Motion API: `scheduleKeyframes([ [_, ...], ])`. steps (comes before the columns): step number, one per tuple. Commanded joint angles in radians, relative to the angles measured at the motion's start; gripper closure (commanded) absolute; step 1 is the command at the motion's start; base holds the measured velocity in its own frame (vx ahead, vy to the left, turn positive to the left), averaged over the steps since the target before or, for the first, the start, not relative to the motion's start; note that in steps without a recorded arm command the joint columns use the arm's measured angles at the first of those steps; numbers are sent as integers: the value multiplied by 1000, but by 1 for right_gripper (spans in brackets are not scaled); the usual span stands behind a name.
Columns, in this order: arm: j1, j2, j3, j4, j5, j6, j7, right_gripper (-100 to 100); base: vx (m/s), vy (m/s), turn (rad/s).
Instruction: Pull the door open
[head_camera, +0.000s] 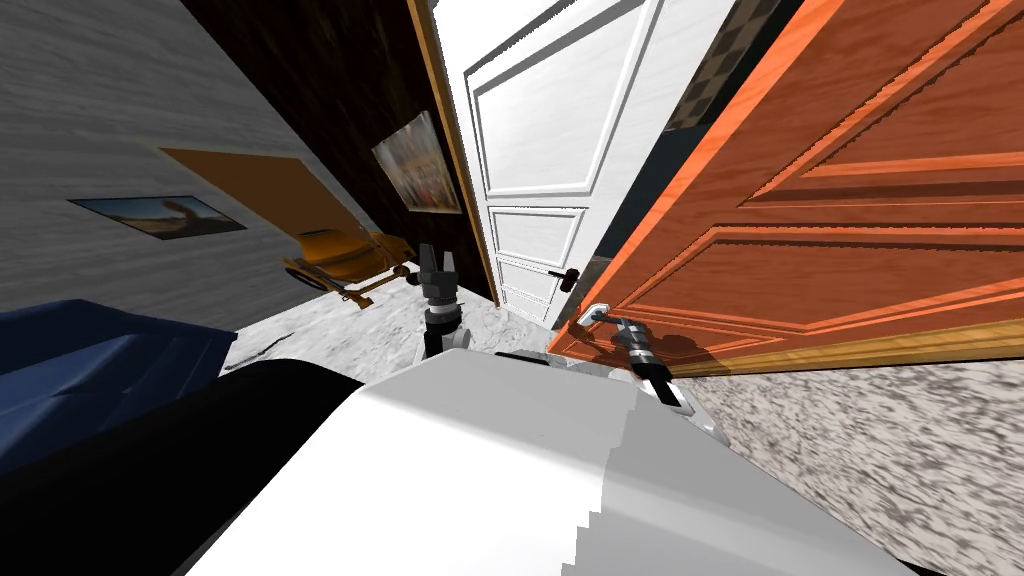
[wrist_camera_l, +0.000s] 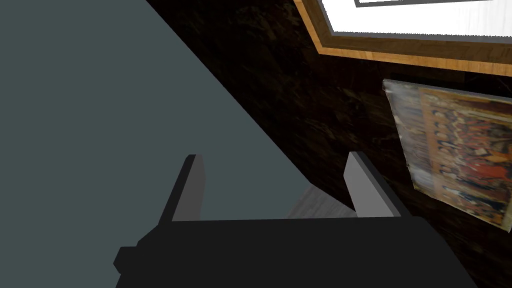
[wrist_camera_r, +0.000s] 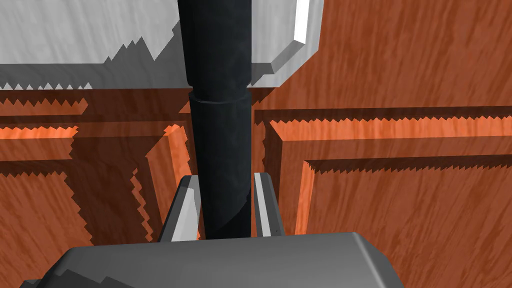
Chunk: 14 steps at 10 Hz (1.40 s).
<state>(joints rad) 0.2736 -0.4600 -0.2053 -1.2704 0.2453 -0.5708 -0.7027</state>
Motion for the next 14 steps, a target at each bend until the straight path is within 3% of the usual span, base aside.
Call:
scheduleKeyframes([
  [1,26,-8,17,-12,8,-32,-20,100,-186,-63,131],
  [4,54,-23,24,-19,15,-70,-43,100,-202,-68,121],
  [5,44,-28,11,-11,11,-55,-39,100,-80,-31,3],
  [6,59,-38,11,-1,17,-88,-52,100,-147,-48,146],
  [14,102,-73,11,26,36,-203,-99,100,-174,-67,126],
])
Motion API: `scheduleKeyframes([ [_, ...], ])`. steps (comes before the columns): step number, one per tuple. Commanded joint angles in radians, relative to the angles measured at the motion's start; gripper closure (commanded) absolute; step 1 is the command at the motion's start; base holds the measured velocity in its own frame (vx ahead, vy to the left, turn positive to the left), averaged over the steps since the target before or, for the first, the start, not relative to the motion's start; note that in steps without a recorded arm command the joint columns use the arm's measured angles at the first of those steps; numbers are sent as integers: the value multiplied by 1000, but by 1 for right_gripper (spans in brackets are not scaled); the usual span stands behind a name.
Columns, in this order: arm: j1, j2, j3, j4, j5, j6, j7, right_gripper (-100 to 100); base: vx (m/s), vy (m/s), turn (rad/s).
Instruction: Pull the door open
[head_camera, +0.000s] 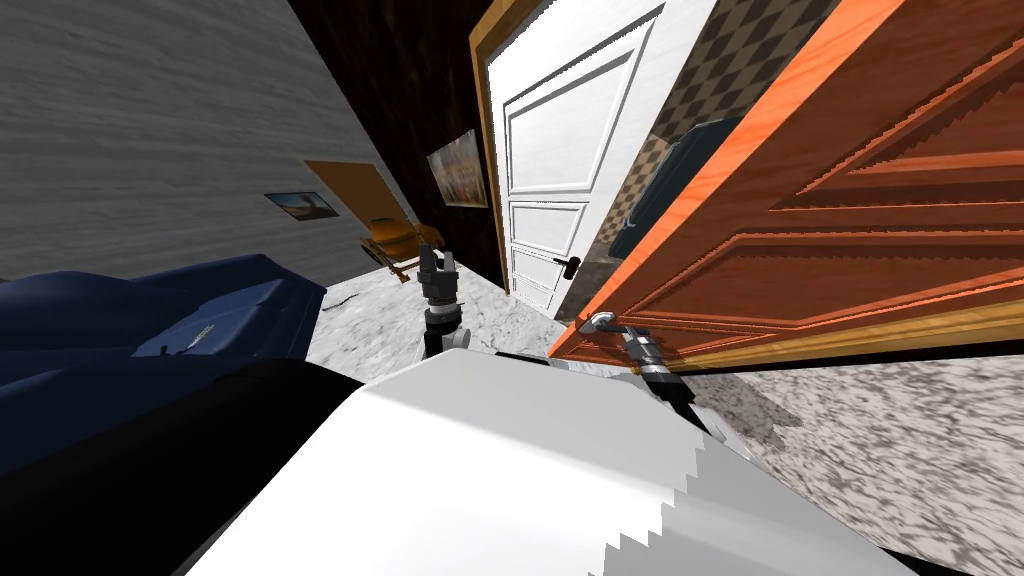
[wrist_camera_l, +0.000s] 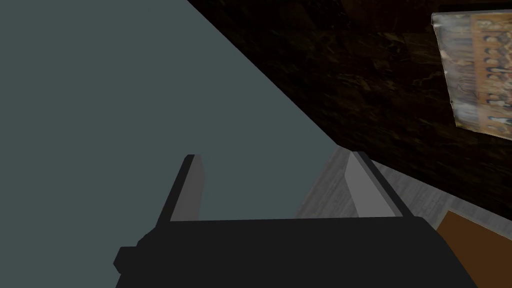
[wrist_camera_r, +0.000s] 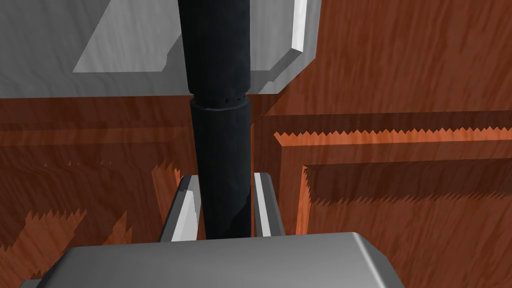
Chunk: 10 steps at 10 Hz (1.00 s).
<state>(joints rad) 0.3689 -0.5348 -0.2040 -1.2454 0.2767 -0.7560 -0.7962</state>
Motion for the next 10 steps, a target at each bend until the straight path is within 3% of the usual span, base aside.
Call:
scheduleKeyframes([
  [1,11,-2,10,3,7,-29,-10,100,-179,-41,100],
  [2,6,-5,-2,2,2,-14,-6,100,-78,-27,5],
  [3,16,-12,-3,14,7,-42,-14,100,-150,-56,148],
  [5,25,-18,-5,25,13,-74,-23,100,-206,-73,207],
  [10,44,-31,-7,47,26,-140,-42,100,-181,-80,113],
])
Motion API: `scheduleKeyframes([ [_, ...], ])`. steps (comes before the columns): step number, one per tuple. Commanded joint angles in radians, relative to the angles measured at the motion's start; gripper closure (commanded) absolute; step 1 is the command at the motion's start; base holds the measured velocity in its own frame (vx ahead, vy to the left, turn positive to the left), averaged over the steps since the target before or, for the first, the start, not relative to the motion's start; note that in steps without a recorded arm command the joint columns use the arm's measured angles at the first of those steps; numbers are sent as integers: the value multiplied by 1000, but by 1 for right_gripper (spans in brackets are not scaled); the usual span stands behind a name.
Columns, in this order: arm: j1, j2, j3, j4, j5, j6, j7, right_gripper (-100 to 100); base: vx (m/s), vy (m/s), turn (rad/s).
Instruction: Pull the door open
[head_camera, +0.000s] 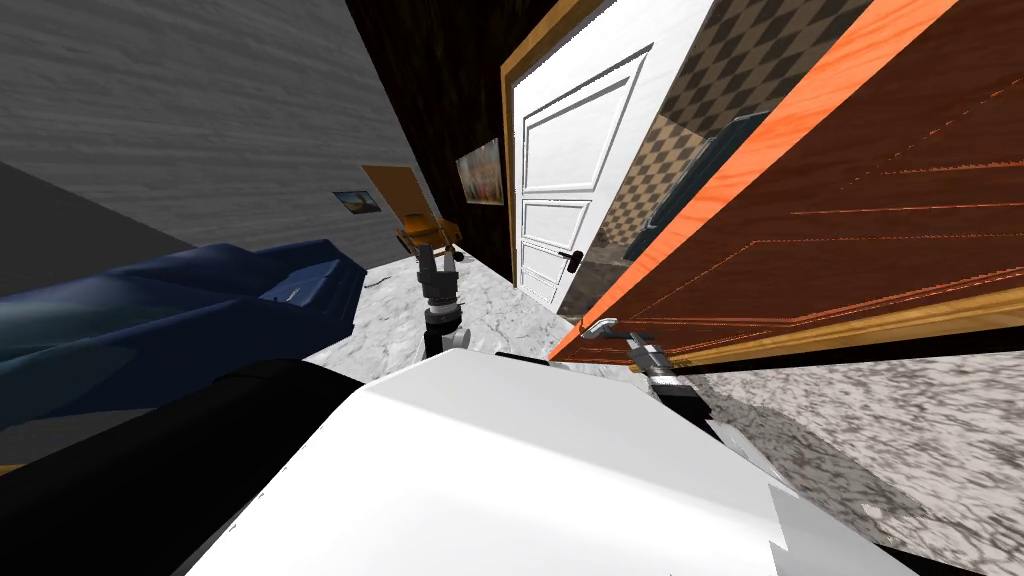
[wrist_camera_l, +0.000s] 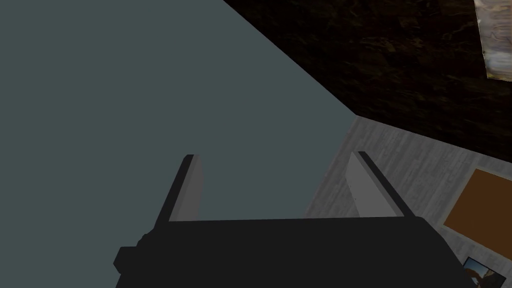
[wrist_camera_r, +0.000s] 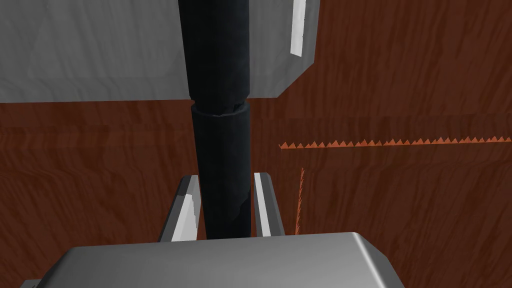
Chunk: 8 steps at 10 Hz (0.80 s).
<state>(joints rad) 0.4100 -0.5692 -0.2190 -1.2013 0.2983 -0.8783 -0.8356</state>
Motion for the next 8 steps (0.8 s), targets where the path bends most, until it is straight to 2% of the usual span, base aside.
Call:
scheduleKeyframes([
  [1,7,1,7,6,6,-30,-5,100,-176,-79,118],
  [2,10,-1,7,10,8,-40,-8,100,-164,-58,92],
  [3,5,-6,-2,11,4,-26,-7,100,-67,-29,7],
  [4,8,-11,0,22,8,-46,-11,100,-117,-38,132],
  [8,10,-19,4,40,17,-87,-19,100,-191,-90,138],
])
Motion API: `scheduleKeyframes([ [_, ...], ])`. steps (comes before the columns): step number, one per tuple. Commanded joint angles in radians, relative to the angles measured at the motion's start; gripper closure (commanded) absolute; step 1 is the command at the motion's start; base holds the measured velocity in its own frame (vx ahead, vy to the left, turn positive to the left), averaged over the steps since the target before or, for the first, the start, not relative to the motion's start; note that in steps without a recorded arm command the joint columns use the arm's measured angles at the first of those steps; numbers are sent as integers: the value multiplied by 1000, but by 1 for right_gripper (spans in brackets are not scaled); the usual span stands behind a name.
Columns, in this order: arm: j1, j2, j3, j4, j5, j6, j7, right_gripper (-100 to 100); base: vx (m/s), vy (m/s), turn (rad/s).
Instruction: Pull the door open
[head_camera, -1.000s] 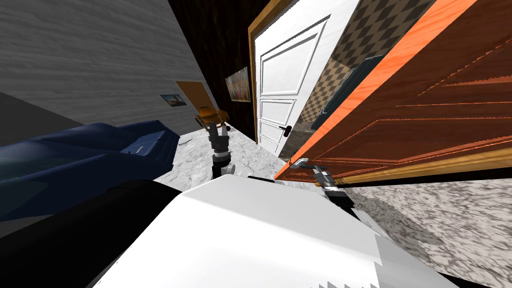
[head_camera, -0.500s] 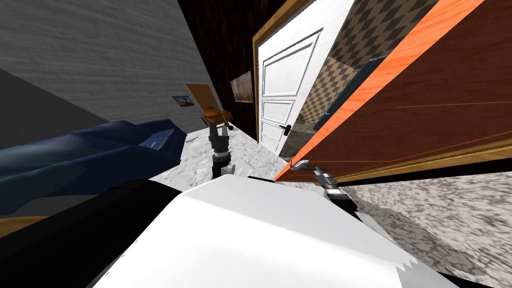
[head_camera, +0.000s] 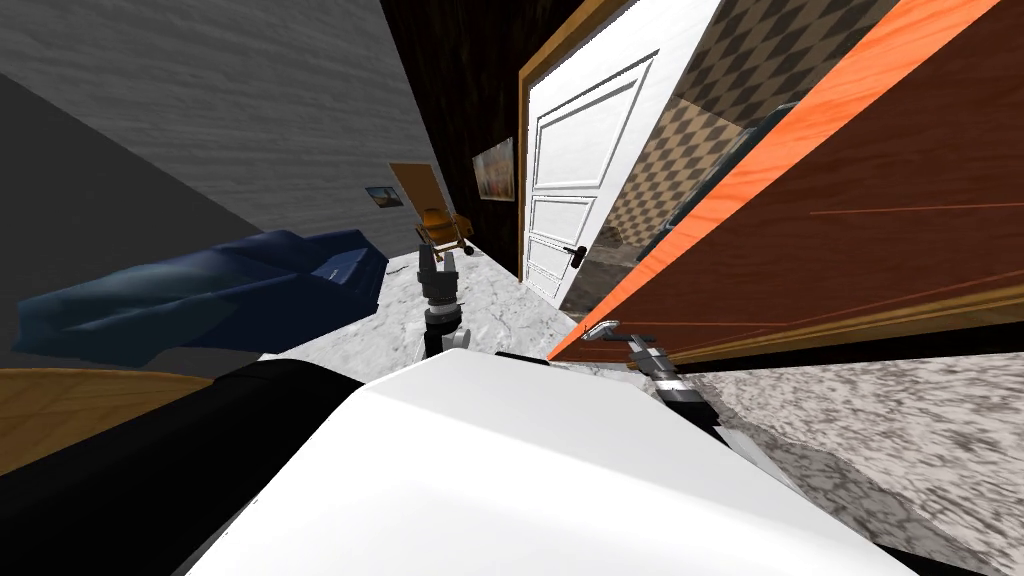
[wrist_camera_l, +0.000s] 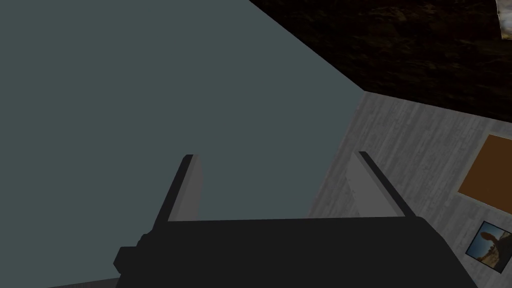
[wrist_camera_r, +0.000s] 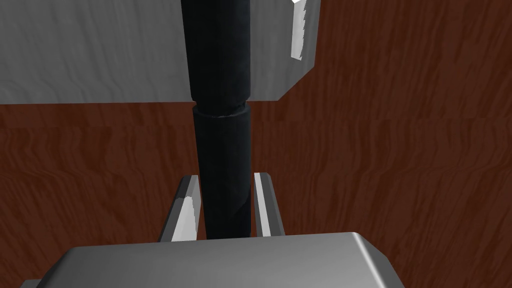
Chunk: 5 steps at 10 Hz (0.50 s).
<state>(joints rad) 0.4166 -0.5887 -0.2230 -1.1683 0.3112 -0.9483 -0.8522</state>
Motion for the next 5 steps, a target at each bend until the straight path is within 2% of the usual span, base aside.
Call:
scheduleKeyframes([
  [1,4,-3,10,12,7,-30,-5,100,-208,-72,157],
  [5,6,-12,14,29,16,-71,-14,100,-201,-80,106],
])
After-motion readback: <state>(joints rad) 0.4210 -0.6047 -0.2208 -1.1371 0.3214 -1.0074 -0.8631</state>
